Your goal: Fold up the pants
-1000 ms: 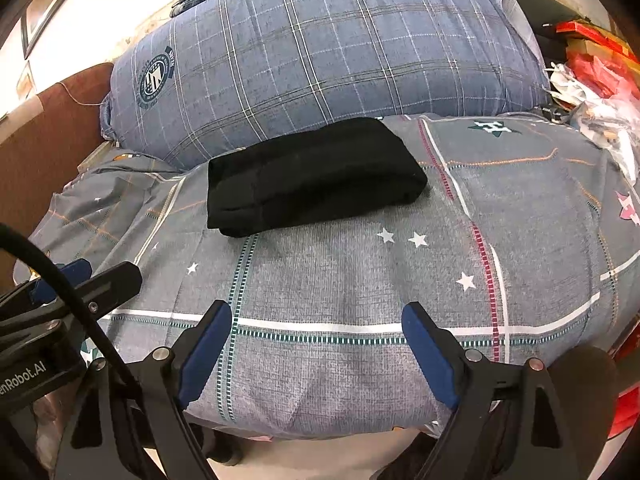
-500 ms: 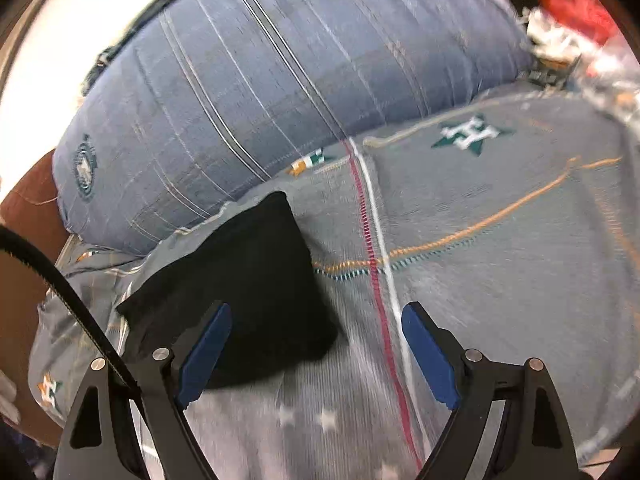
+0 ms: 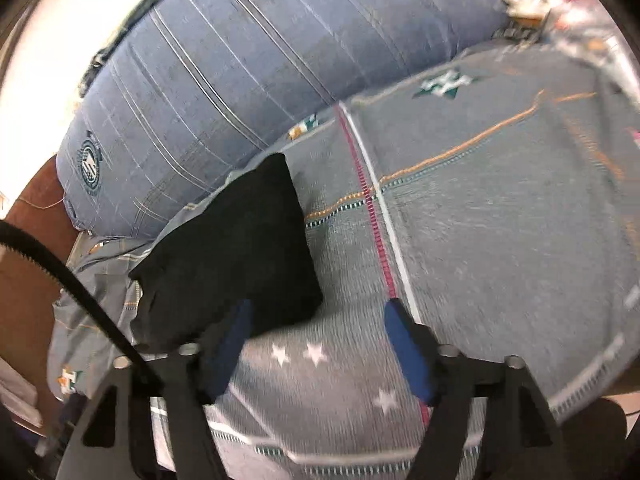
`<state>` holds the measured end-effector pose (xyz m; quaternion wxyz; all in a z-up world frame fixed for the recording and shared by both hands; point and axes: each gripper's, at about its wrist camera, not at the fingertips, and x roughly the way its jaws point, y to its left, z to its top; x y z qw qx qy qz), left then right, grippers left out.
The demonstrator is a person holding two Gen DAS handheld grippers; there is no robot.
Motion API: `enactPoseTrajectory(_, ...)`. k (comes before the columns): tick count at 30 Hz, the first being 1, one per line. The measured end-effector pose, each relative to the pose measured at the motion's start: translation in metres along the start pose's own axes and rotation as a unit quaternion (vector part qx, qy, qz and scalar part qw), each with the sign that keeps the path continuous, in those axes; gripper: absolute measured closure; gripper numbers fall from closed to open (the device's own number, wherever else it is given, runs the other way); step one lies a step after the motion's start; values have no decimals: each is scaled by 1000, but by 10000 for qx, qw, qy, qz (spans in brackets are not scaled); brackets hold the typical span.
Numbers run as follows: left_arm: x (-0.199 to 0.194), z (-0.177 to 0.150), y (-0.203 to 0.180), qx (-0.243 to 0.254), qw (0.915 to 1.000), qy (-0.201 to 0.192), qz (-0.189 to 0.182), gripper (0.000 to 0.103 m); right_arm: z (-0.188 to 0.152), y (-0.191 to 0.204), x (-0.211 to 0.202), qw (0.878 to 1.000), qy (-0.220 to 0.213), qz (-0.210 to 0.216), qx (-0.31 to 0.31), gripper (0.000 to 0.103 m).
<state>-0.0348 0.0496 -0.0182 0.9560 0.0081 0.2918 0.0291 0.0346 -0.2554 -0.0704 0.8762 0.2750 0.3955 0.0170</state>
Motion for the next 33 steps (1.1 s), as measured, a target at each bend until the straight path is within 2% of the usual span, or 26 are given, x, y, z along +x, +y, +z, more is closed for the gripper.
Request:
enactPoseTrajectory(1, -9, 3, -2, 49, 9997, -241, 66, 4, -7, 5, -7, 9999, -58, 9, -99, 27)
enactPoseTrajectory(2, -16, 5, -3, 72, 9991, -415, 91, 0, -15, 12, -13, 9997, -99, 43, -230, 27)
enactPoseTrajectory(4, -29, 10, -5, 118, 9975, -691, 83, 0, -31, 29, -22, 9987, -126, 136, -483, 24)
enactPoseTrajectory(7, -34, 12, -8, 206, 9968, -746, 210, 0, -51, 57, -23, 9958, -67, 264, -871, 20)
enactPoseTrajectory(13, -19, 6, -13, 255, 9994, -131, -181, 0, -94, 98, -17, 9846, 207, 228, -1723, 16)
enactPoseTrajectory(18, -6, -2, -15, 221, 9992, 216, -262, 0, -105, 107, -14, 9787, 129, 45, -2049, 15)
enactPoseTrajectory(23, 3, -9, -18, 245, 9981, 444, -338, 0, -105, 102, -17, 9803, 42, -42, -1974, 14)
enactPoseTrajectory(33, 20, -18, -19, 236, 9954, 844, -394, 0, -104, 98, -10, 9828, 141, -70, -1838, 12)
